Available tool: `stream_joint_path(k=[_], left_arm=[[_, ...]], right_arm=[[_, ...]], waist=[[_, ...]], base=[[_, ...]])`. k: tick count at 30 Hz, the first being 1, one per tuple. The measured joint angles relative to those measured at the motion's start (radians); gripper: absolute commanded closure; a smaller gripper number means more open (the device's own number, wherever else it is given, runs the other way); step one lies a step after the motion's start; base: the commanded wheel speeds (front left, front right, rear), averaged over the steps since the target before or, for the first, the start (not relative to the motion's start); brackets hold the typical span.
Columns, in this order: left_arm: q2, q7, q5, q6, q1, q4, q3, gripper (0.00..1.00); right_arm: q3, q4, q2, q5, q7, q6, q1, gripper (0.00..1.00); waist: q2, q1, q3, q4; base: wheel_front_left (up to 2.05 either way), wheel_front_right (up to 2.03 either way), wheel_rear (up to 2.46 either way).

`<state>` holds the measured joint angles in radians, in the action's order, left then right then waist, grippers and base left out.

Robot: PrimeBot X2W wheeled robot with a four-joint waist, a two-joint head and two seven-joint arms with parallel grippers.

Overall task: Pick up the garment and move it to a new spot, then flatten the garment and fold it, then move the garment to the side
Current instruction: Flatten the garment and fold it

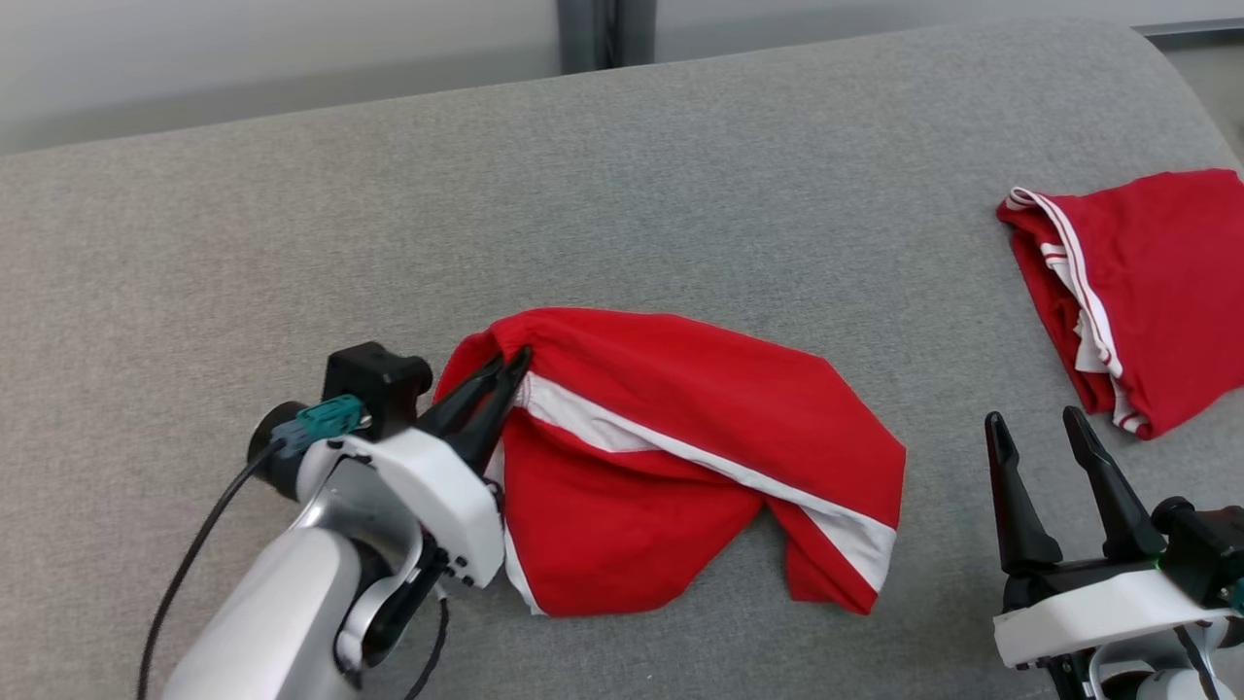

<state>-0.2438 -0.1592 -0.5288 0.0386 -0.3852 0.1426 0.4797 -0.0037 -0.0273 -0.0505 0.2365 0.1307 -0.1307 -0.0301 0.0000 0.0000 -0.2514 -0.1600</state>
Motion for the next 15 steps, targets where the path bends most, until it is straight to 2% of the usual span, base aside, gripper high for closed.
stream_joint_path(k=[8, 15], left_arm=[[-0.089, -0.04, -0.018, -0.125, 0.159, -0.21, -0.095, 1.0], [-0.083, -0.007, -0.058, -0.213, 0.315, -0.263, -0.16, 1.0]], right_arm=[[-0.012, 0.006, 0.001, -0.006, -0.008, 0.0, 0.0, 0.0], [-0.019, 0.011, 0.001, -0.008, -0.016, 0.0, 0.0, 0.0]], waist=[[0.0, 0.0, 0.008, 0.046], [0.0, 0.0, 0.007, 0.073]], base=[[0.0, 0.0, 0.0], [0.0, 0.0, 0.0]])
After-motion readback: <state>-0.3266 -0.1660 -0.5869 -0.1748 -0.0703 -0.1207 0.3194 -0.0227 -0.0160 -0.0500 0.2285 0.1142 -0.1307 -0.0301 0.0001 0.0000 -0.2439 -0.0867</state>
